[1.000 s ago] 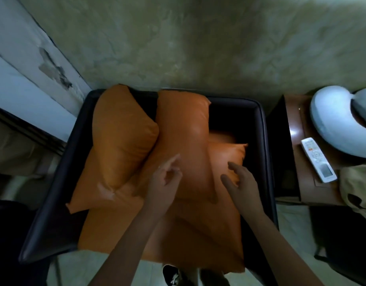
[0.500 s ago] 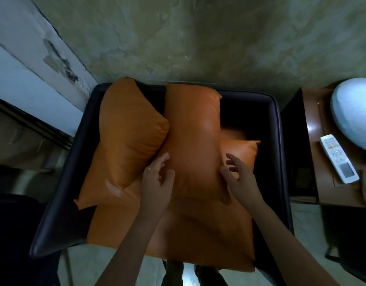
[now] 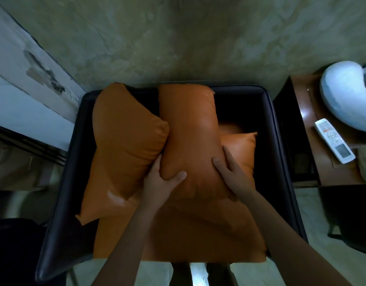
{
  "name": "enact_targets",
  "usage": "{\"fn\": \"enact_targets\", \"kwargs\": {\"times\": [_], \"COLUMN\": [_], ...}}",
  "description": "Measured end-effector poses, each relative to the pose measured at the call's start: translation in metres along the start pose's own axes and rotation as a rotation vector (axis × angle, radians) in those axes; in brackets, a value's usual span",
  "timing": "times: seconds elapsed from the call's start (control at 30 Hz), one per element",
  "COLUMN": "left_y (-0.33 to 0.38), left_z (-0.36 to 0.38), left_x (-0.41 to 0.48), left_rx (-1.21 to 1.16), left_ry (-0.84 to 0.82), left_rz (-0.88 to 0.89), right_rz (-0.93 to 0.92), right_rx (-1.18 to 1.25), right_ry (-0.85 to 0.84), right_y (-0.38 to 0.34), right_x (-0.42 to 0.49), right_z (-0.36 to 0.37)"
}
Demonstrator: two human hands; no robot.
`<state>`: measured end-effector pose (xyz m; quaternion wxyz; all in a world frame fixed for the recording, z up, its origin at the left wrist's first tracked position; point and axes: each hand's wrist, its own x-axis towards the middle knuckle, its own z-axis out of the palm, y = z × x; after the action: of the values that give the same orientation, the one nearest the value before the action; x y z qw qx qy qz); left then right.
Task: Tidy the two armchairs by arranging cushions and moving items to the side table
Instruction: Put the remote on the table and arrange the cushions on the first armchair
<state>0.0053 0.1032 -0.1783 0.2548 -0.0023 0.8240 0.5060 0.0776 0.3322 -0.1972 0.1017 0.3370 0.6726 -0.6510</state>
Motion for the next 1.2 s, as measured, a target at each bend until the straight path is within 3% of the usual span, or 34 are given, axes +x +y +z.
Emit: {"fn": "enact_targets", "kwargs": {"times": [0.4,0.8,1.1,1.2], "left_y": [-0.006,0.007,-0.011,-0.016], "left_z": [0.015,0.162,0.231,0.228], "left_x": [-0.030,-0.101,-0.149,-0.145], "left_rx": [-0.015,0.029,0.024,0.047], "left_ry": [-0.167,-0.312,-0.345,-0.395], "left_rz": [-0.025,-0.013,-0.105,-0.066], "right_rz": [-0.106,-0.082,-0.105,-0.121], "right_rx": [0.040,-0.089,-0.301,-0.339], "right_ry": [0.044,0.262,0.098,0.139], "right_y": [0.026,0.092,0.144,0.156], "right_x": [-0.057,-0.145,-0.154,-0.154], "right_z": [-0.016,-0.156,-0.221,-0.219]}}
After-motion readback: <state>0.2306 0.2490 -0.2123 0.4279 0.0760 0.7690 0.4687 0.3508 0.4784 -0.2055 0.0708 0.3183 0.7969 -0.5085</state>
